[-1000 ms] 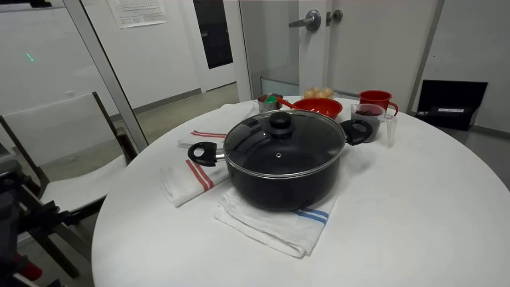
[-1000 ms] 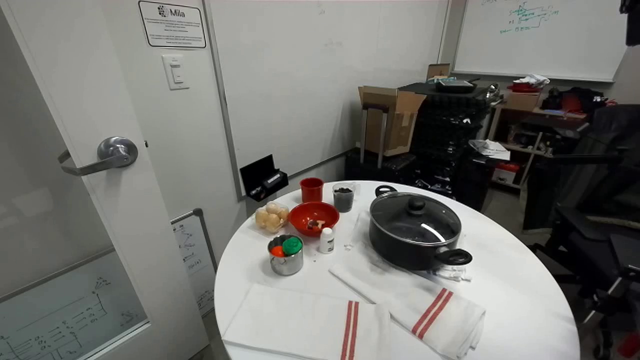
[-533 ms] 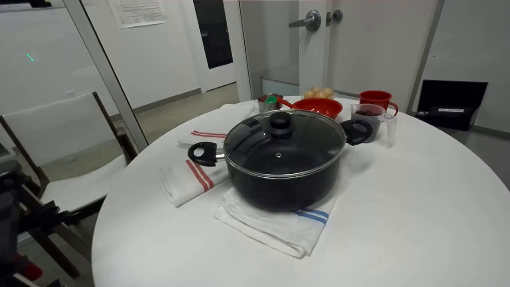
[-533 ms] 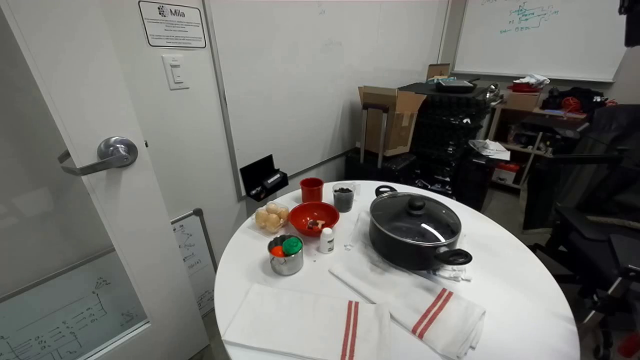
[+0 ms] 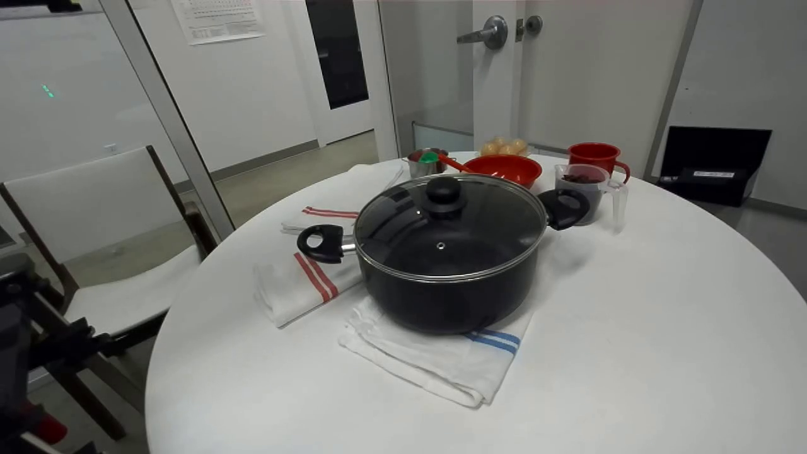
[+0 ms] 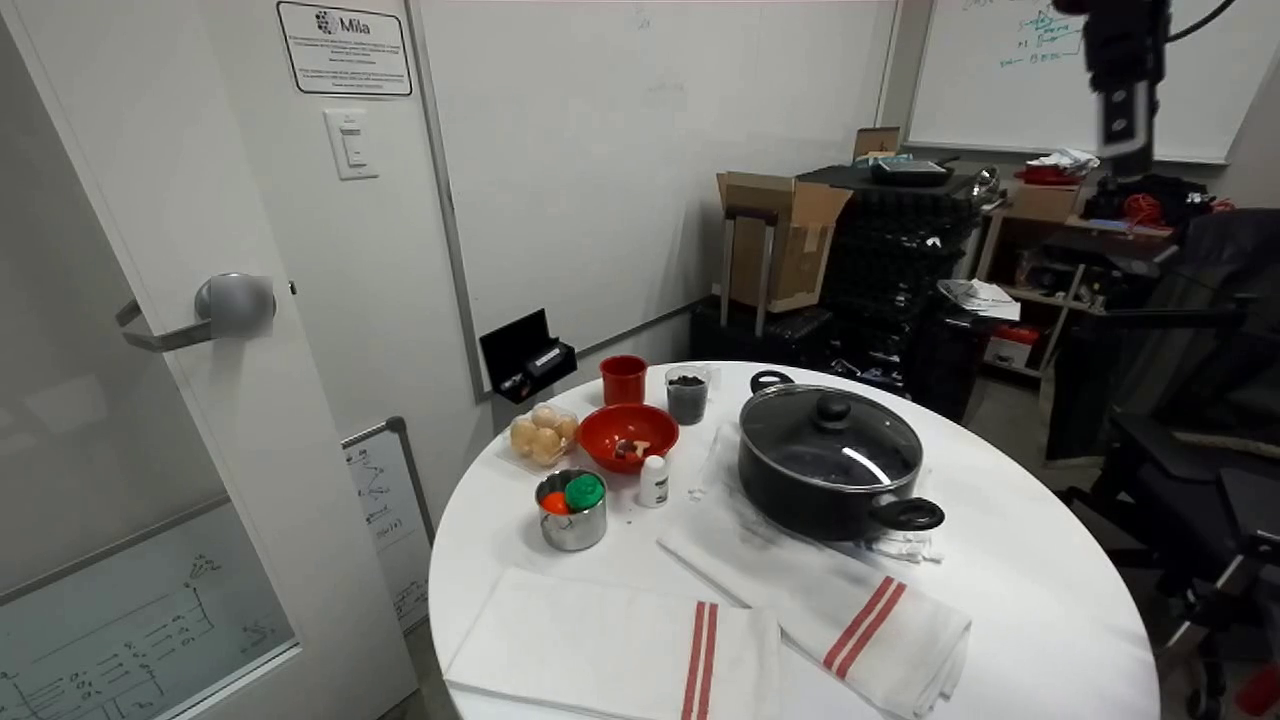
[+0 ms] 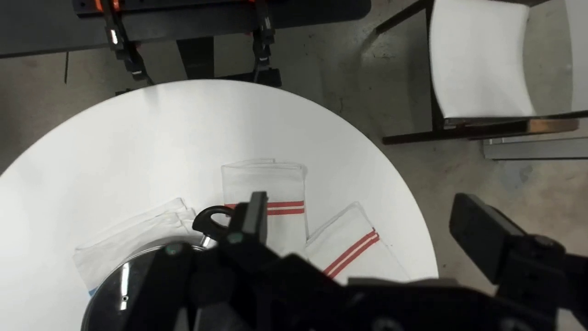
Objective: Remove the lid from the pot and place it on the table
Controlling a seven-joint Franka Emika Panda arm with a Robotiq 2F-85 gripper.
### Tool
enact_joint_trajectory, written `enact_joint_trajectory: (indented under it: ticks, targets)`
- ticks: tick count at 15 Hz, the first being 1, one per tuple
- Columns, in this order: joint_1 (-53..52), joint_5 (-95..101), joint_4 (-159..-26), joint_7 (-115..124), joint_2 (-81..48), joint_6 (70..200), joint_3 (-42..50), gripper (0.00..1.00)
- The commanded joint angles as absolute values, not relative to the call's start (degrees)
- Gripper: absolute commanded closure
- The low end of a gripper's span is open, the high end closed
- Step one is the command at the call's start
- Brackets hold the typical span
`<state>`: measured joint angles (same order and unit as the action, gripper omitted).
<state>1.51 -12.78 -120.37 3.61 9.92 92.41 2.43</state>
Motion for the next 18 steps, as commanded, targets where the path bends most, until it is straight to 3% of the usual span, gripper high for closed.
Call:
enact_joint_trajectory:
  ticks: [1,9,18]
  targets:
    - [2.8,-13.2,-115.5,9.1,0.0,97.7,2.8,0.00]
    - [3.5,-13.0,-112.9,26.0,-16.9,118.4,5.2,0.00]
    - [3.9,-14.5,-108.5,40.2,-29.5,126.1,8.6,0.00]
